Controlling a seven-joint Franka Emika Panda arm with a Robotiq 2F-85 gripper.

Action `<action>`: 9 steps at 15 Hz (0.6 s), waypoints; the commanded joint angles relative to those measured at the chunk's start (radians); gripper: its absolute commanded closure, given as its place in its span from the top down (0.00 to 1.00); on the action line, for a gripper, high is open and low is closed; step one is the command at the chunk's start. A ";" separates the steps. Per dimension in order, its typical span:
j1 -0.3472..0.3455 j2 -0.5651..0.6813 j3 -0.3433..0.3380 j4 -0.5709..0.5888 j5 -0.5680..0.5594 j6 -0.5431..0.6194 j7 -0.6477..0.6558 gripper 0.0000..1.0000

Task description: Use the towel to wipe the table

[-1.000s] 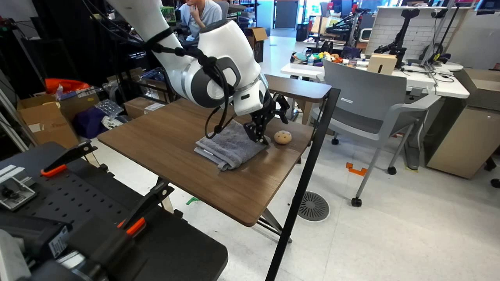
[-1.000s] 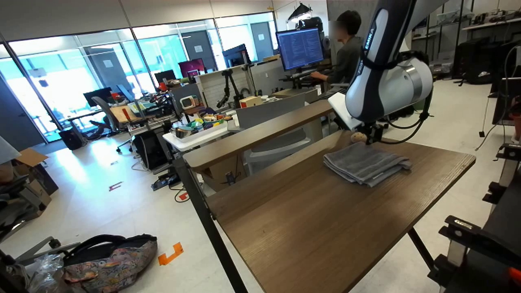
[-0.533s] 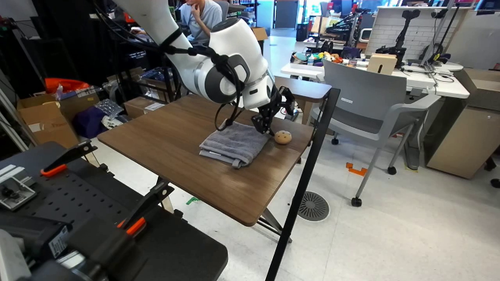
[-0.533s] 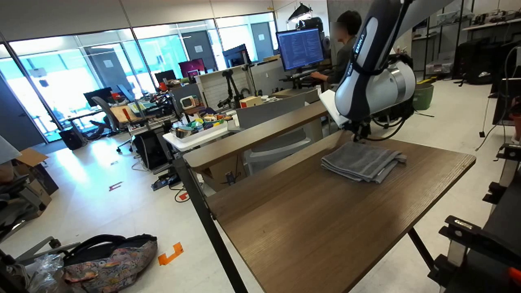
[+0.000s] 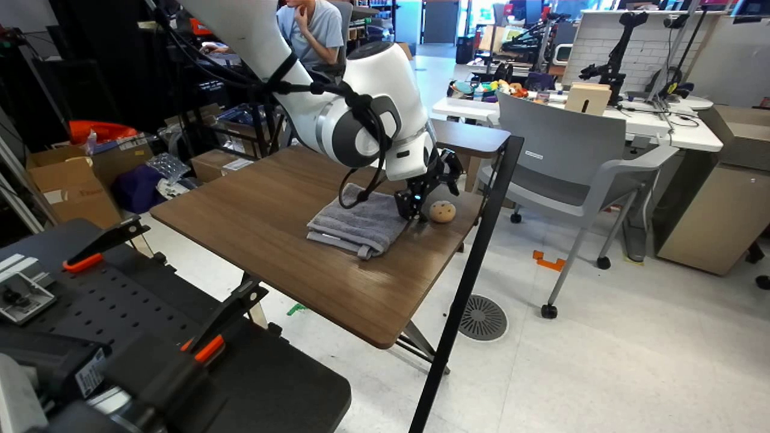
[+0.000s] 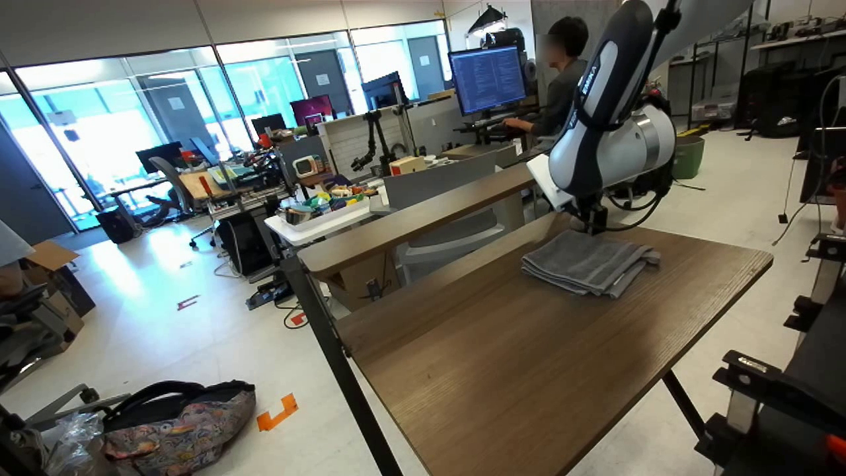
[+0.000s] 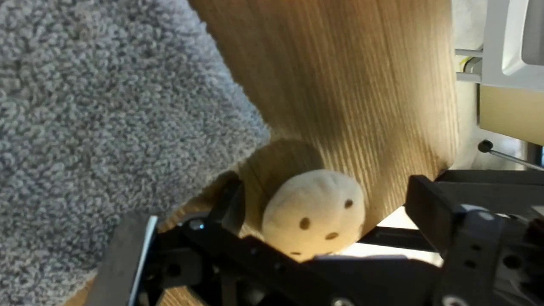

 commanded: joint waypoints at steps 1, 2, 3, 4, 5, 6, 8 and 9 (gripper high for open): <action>-0.040 0.035 0.032 0.061 -0.001 -0.039 0.013 0.73; -0.044 0.034 0.036 0.060 -0.002 -0.042 0.013 0.66; -0.047 0.033 0.040 0.059 -0.003 -0.044 0.013 0.57; -0.051 0.031 0.045 0.059 -0.002 -0.045 0.012 0.50; -0.053 0.028 0.048 0.057 -0.002 -0.045 0.011 0.42; -0.054 0.023 0.052 0.053 -0.003 -0.043 0.008 0.35; -0.052 0.003 0.061 0.030 -0.005 -0.028 -0.003 0.20; -0.050 -0.019 0.072 0.004 -0.005 -0.016 -0.015 0.13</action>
